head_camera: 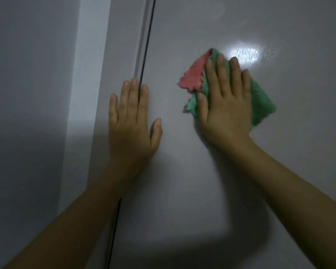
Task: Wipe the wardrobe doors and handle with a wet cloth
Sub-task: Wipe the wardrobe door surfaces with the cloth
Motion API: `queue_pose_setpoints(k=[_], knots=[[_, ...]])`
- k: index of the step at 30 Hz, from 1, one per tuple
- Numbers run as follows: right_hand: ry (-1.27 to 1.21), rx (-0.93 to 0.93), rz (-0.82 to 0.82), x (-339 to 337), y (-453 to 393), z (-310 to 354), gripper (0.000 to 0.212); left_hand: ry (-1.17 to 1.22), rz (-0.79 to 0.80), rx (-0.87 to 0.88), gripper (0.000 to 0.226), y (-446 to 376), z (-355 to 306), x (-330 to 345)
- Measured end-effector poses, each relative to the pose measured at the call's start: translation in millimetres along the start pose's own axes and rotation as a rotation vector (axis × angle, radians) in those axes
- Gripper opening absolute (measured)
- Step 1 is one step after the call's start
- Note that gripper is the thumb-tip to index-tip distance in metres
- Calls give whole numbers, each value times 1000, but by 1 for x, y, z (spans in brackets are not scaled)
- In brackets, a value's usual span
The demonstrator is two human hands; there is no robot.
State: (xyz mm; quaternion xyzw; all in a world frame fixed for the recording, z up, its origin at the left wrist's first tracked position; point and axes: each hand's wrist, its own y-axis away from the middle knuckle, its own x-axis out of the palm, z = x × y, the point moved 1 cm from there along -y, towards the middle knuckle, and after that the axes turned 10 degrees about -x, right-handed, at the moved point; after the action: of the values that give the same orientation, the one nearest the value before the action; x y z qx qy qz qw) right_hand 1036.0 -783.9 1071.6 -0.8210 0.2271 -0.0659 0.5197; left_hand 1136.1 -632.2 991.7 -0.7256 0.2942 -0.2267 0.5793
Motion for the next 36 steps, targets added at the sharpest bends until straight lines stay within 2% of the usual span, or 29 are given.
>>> queue_pose_setpoints(k=[1, 2, 5, 6, 8, 11, 13, 14, 15, 17, 18, 19, 20, 22, 24, 26, 27, 28, 30, 32, 33, 34, 36], knots=[[-26, 4, -7, 3, 2, 11, 60, 3, 6, -11, 67, 1, -1, -1], [-65, -75, 6, 5, 11, 18, 59, 10, 11, -31, 67, 3, -3, -1], [-137, -435, 117, 1, 70, 4, 55, 42, 29, -108, 68, 10, -17, -2], [-126, -476, 131, -6, 87, -14, 53, 52, 41, -129, 68, 13, -25, -2], [-72, -389, 118, -16, 98, -54, 53, 85, 69, -142, 68, 18, -40, -1], [12, -27, 78, -22, 81, -94, 59, 164, 94, -119, 67, 26, -70, 2], [16, 176, -41, -18, 73, -82, 58, 206, 106, -102, 66, 29, -94, 6], [2, 181, -65, -16, 76, -72, 58, 222, 114, -92, 67, 31, -107, 7], [-27, 86, -37, -14, 85, -65, 57, 235, 116, -84, 67, 32, -119, 9], [-76, -252, 67, -14, 111, -69, 54, 258, 116, -73, 66, 32, -132, 10], [-76, -375, 108, -22, 127, -93, 53, 279, 120, -71, 65, 34, -146, 12], [-69, -421, 112, -29, 134, -115, 52, 290, 124, -71, 64, 35, -149, 12], [-50, -385, 106, -35, 139, -143, 52, 300, 132, -65, 64, 37, -156, 13], [11, -154, 75, -45, 139, -198, 55, 312, 142, -44, 63, 41, -171, 17], [34, 170, 0, -48, 126, -227, 56, 309, 146, -19, 63, 45, -184, 19], [54, 433, -118, -43, 115, -219, 57, 315, 158, 26, 64, 49, -208, 22], [51, 460, -129, -39, 114, -203, 58, 326, 167, 48, 64, 51, -217, 22], [34, 386, -101, -38, 125, -198, 57, 336, 178, 67, 64, 53, -237, 24], [-9, 34, 49, -39, 155, -190, 56, 348, 202, 95, 64, 54, -262, 25], [-21, -266, 153, -51, 184, -222, 54, 358, 226, 105, 64, 56, -282, 27], [-12, -300, 174, -56, 190, -245, 54, 372, 230, 108, 64, 57, -290, 28], [12, -244, 175, -62, 196, -273, 54, 387, 233, 116, 64, 60, -302, 29], [42, 22, 113, -68, 194, -318, 56, 411, 244, 124, 63, 65, -318, 29]])
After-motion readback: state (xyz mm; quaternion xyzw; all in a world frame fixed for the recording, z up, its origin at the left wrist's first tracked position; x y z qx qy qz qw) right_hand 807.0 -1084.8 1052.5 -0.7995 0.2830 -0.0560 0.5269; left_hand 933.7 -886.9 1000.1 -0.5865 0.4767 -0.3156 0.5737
